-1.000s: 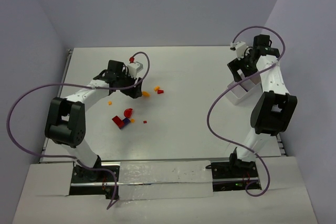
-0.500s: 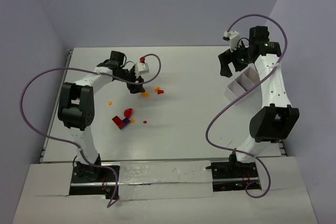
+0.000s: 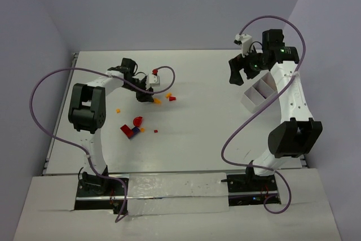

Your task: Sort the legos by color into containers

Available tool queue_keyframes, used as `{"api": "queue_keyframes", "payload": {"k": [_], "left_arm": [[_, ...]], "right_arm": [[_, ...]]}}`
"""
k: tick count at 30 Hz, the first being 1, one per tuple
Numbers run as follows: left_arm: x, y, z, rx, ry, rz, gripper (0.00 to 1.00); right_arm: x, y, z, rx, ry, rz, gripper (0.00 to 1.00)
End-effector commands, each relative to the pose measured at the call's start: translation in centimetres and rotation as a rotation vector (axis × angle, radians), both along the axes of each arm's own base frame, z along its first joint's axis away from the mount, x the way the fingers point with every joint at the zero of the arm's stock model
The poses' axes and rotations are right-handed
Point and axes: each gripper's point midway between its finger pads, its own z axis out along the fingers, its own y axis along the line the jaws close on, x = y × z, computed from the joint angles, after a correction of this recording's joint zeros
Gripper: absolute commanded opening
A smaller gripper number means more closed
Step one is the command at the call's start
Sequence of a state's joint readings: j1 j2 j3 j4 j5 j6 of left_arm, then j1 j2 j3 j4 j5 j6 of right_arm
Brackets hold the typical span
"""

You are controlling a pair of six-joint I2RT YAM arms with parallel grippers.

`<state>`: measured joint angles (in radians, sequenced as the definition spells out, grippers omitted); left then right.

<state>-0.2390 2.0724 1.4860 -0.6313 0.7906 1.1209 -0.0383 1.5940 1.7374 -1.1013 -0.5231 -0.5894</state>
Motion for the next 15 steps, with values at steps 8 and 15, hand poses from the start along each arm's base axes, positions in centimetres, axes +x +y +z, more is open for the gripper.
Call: {"api": "queue_keyframes", "payload": {"k": [8, 15], "left_arm": [[-0.6, -0.5, 0.7, -0.043, -0.075, -0.097, 0.42], [-0.9, -0.7, 0.3, -0.023, -0.073, -0.115, 0.30]], "right_arm": [[-0.8, 3.6, 0.2, 0.077, 0.021, 0.046, 1.00], [-0.8, 3.9, -0.1, 0.080, 0.035, 0.048, 1.00]]}}
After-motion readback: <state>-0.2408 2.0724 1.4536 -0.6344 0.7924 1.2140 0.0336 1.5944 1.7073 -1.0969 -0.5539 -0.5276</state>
